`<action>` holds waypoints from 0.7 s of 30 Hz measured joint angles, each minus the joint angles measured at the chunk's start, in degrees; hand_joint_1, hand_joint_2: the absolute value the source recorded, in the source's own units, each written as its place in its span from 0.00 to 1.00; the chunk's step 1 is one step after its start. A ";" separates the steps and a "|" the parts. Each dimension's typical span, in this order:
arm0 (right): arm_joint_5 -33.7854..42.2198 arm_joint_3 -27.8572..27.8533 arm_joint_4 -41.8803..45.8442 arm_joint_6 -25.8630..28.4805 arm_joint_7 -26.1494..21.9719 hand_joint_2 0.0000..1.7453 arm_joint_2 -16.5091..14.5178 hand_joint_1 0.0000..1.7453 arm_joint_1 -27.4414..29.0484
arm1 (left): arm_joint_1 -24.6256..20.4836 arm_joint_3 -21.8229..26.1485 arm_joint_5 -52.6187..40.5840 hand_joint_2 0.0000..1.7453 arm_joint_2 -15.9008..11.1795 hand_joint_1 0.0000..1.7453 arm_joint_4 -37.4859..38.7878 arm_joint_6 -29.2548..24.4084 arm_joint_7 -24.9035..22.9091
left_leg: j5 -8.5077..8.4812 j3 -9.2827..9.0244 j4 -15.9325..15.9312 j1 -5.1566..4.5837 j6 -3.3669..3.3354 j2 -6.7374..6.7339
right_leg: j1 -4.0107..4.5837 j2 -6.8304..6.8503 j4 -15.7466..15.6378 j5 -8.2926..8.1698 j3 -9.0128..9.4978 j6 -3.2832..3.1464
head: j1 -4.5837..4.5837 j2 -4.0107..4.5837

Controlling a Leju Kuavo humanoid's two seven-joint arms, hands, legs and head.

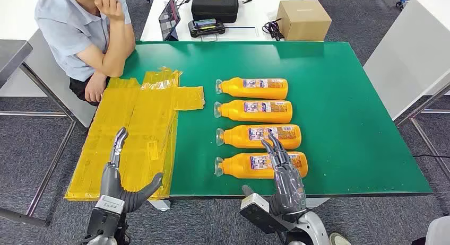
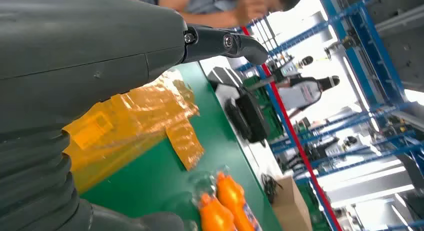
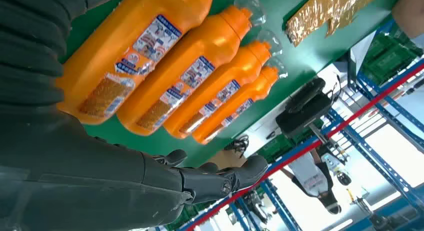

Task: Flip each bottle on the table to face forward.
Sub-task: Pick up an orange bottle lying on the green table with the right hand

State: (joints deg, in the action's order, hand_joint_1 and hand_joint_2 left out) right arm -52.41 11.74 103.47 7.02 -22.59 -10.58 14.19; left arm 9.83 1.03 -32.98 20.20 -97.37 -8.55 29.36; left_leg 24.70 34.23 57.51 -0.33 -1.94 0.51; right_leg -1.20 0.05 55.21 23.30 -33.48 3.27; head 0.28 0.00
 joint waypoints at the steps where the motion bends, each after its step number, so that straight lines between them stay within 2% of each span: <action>1: -0.01 0.00 0.07 0.00 0.07 1.00 0.05 0.00 0.00 | -0.12 -0.09 -0.01 1.00 0.00 0.00 0.07 0.00 -0.09 | 0.00 0.00 0.00 0.00 0.00 -0.01 | 0.00 0.00 0.00 0.00 0.00 0.00 | 0.00 0.00; 6: -0.70 -0.13 0.70 0.17 0.80 1.00 0.59 0.00 -0.02 | -1.51 -1.38 -0.36 1.00 0.01 0.00 1.01 0.89 -1.14 | -0.01 -0.01 0.01 -0.01 0.00 0.03 | 0.00 0.02 -0.01 0.00 -0.04 0.00 | 0.01 0.00; 9: -2.96 -0.98 1.07 -0.33 2.99 1.00 1.76 0.00 -0.03 | -3.35 -3.74 -1.02 1.00 0.06 0.00 3.56 1.56 -2.64 | -0.01 -0.01 0.01 -0.02 -0.01 0.05 | -0.01 0.02 -0.01 -0.01 0.00 0.01 | 0.01 0.00; 14: -8.53 -3.04 -0.11 -1.67 6.18 1.00 5.63 0.00 -0.29 | -5.48 -8.14 -0.77 1.00 0.12 0.00 8.65 0.42 -2.91 | 0.00 0.00 0.02 -0.08 -0.02 0.01 | -0.06 0.01 -0.01 -0.02 0.01 0.03 | 0.01 0.00; 21: -12.78 -3.83 -3.06 -3.92 9.48 1.00 11.27 0.00 -2.18 | -6.84 -10.65 -0.44 1.00 -0.05 0.00 11.79 1.70 -2.40 | 0.01 0.02 0.02 -0.07 -0.02 0.01 | -0.05 0.00 -0.01 -0.02 -0.02 0.03 | 0.05 0.00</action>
State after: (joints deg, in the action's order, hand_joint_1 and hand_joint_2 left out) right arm -65.19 7.91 100.41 3.10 -13.10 0.69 12.01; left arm 2.98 -9.63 -33.42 20.14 -85.58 -6.85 26.96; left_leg 24.71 34.25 57.53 -0.40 -1.96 0.52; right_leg -1.25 0.05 55.20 23.29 -33.50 3.30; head 0.34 0.00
